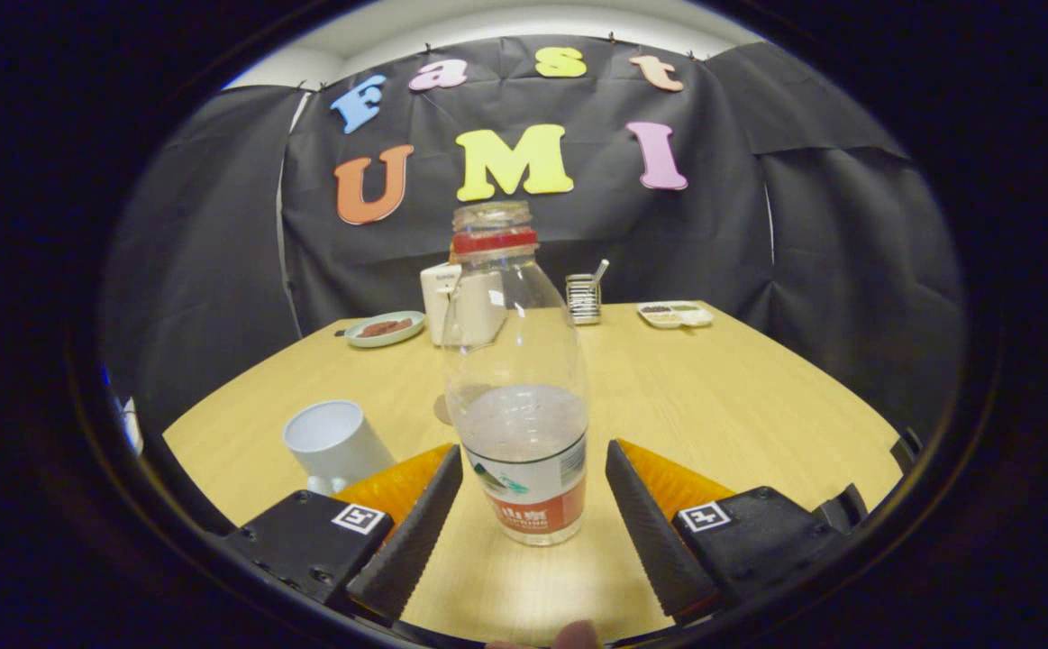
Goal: Take the bottle from table, then pour the juice into the cup, finally place the bottle on the coaster
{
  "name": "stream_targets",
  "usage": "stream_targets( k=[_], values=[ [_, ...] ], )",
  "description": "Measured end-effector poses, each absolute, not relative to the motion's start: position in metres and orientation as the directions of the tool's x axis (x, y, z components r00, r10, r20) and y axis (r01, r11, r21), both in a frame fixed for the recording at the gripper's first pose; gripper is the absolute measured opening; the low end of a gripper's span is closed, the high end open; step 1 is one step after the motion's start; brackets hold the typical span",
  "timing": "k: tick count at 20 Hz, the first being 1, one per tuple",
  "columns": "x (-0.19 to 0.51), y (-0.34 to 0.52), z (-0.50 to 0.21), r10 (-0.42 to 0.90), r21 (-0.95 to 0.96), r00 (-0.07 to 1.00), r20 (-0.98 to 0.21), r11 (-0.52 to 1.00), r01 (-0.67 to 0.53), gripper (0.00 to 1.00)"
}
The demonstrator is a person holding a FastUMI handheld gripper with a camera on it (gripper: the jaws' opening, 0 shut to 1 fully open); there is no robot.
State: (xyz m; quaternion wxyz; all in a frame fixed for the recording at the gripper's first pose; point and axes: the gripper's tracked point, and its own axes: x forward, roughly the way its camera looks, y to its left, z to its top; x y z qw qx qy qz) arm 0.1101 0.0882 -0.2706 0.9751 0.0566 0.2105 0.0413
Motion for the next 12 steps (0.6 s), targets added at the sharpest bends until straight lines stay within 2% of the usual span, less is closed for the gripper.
stream_targets(
  k=[5,6,9,12],
  values=[
    [0.1215,0.0922,-0.2819,0.099,0.138,0.892,-0.442,0.990,-0.041,1.00],
    [0.1223,0.0927,-0.2811,0.097,0.139,0.893,-0.440,0.989,-0.038,0.94],
    [0.1222,0.0927,-0.2799,0.087,0.136,0.893,-0.441,0.990,-0.029,0.86],
    [0.1220,0.0908,-0.2749,0.074,0.125,0.897,-0.436,0.992,-0.021,0.82]
  ],
)
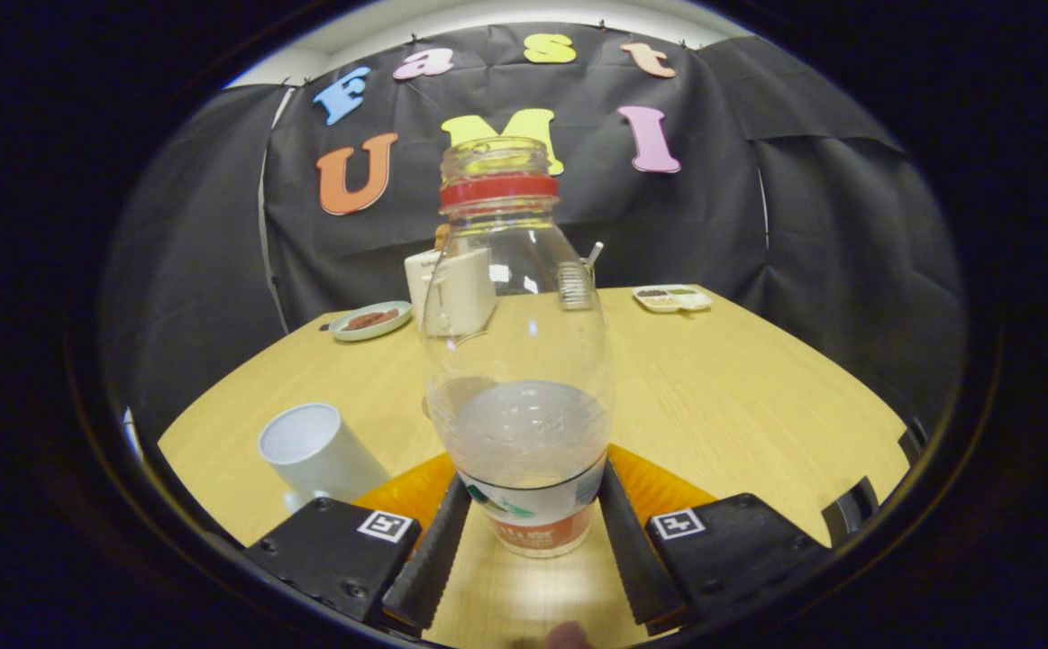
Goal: Take the bottle from table, then pour the juice into the cup, finally place the bottle on the coaster
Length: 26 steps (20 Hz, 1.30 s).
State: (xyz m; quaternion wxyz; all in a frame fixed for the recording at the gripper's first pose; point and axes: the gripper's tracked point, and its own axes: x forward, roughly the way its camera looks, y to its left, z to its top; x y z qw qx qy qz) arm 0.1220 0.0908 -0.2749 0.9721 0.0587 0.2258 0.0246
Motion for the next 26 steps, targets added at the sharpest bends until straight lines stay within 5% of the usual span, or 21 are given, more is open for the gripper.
stream_targets(
  k=[10,19,26],
  values=[
    [0.142,0.086,-0.231,-0.043,-0.307,0.931,-0.363,0.949,-0.075,0.78],
    [0.165,0.097,-0.230,-0.112,-0.761,0.962,-0.249,0.637,-0.123,0.78],
    [0.163,0.101,-0.239,-0.121,-0.904,0.973,-0.196,0.408,-0.132,0.77]
  ],
)
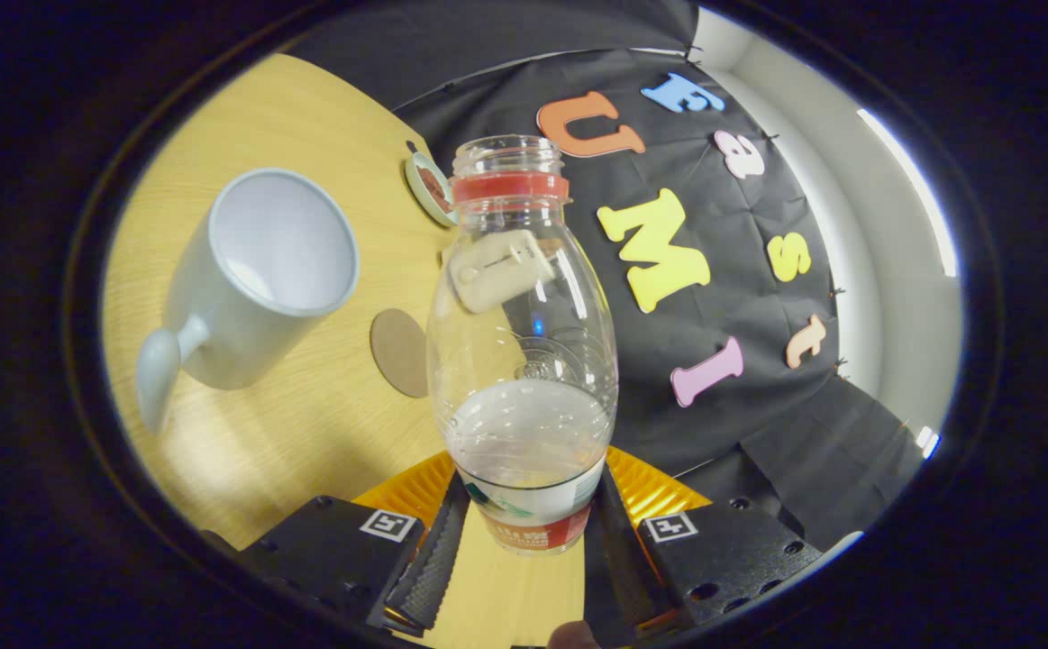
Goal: Take the bottle from table, then pour the juice into the cup, finally place the bottle on the coaster
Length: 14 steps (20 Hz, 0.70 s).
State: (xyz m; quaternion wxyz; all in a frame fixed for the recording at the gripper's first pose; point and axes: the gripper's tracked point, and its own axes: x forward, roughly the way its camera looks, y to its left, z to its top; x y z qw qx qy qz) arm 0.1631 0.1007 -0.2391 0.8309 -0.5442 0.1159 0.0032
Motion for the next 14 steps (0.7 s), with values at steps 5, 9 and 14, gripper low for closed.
stream_targets(
  k=[5,9,14],
  values=[
    [0.165,0.095,-0.237,-0.124,-0.959,0.979,-0.161,0.255,-0.125,0.77],
    [0.164,0.094,-0.233,-0.112,-0.983,0.985,-0.131,0.146,-0.114,0.77],
    [0.167,0.089,-0.224,-0.117,-0.992,0.987,-0.110,0.074,-0.102,0.77]
  ],
)
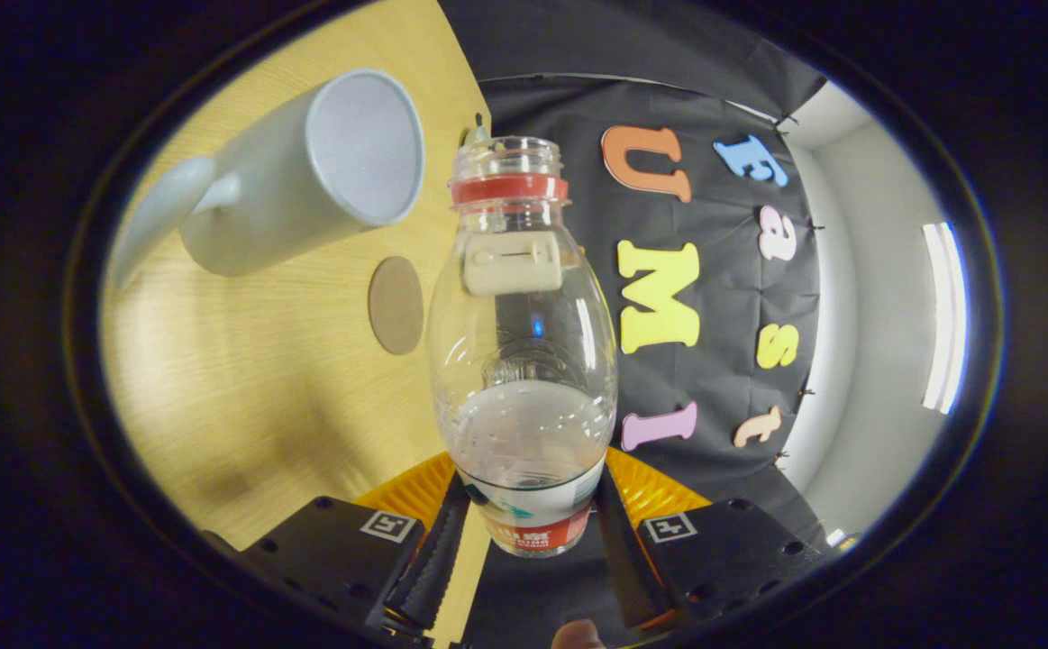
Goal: Take the bottle from table, then pour the juice into the cup, finally place the bottle on the coaster
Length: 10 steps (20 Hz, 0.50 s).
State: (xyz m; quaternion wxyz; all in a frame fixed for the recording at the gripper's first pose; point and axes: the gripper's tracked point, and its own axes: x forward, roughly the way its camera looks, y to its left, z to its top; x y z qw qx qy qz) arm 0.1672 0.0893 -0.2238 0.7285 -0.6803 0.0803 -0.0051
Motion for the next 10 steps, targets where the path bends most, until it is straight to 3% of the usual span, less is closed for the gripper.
stream_targets(
  k=[10],
  values=[
    [0.172,0.090,-0.211,-0.101,-0.996,0.992,-0.080,-0.037,-0.084,0.77]
  ],
)
